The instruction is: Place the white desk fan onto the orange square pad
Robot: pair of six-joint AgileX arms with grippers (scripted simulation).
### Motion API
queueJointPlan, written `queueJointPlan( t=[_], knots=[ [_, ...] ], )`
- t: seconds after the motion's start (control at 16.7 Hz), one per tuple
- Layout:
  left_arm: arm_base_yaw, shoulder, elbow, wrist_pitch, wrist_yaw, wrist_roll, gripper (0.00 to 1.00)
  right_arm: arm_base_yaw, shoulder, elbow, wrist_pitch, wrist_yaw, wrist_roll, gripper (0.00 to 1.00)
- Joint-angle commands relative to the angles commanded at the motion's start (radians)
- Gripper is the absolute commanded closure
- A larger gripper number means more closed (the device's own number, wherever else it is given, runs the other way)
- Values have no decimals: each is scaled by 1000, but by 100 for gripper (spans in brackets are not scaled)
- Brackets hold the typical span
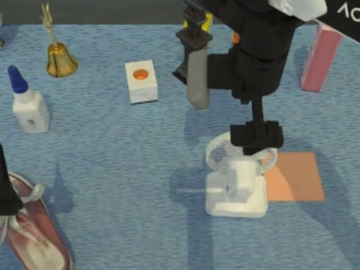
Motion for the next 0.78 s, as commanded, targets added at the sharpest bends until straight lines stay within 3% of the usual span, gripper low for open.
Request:
queueJointPlan(
  t=[0.42,0.66,0.78],
  knots=[
    [0,0,0,0,0,0,0,5,-10,-199,188,0,1,0],
    [0,0,0,0,0,0,0,6,-9,-209,198,0,1,0],
    [0,0,0,0,0,0,0,6,-9,-209,198,0,1,15]
  ],
)
